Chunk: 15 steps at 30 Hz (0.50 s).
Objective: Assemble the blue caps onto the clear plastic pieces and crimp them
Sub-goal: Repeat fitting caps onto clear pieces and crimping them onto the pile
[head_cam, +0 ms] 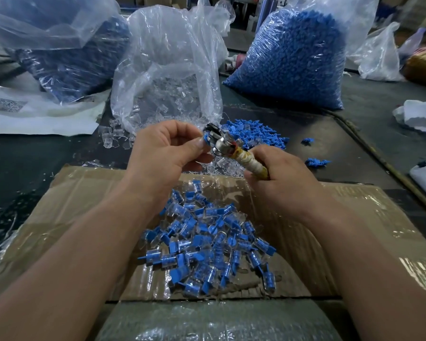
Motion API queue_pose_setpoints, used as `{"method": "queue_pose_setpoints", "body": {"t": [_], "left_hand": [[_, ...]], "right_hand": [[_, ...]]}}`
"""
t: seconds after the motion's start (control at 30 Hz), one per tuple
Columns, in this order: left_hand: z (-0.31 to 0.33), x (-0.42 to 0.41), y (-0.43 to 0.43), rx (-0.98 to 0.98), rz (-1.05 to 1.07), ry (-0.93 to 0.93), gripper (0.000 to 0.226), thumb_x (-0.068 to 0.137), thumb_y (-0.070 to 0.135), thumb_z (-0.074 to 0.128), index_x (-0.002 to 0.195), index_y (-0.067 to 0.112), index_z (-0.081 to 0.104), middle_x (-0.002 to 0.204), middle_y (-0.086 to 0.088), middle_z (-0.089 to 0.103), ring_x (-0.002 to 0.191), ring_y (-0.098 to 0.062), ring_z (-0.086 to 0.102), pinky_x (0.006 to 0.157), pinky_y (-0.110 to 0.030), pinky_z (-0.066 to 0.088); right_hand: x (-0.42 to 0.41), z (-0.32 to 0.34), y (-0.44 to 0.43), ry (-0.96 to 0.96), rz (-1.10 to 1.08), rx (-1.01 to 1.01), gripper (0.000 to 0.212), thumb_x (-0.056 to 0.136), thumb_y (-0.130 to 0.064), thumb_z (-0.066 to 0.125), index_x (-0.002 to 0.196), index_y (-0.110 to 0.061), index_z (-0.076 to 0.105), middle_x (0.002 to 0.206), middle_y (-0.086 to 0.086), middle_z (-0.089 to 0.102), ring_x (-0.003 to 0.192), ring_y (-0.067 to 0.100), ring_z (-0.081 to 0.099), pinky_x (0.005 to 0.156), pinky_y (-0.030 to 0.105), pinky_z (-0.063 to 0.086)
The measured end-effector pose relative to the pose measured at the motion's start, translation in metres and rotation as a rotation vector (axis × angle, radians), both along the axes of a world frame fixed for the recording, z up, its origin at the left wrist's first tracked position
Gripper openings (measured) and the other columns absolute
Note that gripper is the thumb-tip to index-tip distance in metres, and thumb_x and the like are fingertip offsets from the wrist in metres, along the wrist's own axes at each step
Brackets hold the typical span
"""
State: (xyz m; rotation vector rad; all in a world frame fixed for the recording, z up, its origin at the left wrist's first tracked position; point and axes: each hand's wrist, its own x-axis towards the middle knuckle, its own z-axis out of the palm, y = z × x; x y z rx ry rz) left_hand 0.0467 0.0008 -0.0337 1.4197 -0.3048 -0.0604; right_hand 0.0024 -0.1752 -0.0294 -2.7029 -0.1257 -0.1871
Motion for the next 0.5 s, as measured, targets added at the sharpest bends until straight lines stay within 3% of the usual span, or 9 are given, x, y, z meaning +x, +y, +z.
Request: {"method": "queue_pose_setpoints", "body": {"t": [0.5], "left_hand": [[0.0008,-0.0061,-0.0041,0.123,0.134,-0.124,0.021,0.085,-0.003,0.058,0.076,0.016,0.058,0.068,0.000,0.065,0.058,-0.008,0.065,0.056,-0.020,0.055]], "right_hand": [[0.0033,-0.0028,0.0075,-0.087,-0.022,-0.020,0.016,0.086,-0.018,0.056,0.081,-0.024,0.043,0.070,-0.011,0.042,0.068,0.012,0.041,0.055,0.024,0.029]]}}
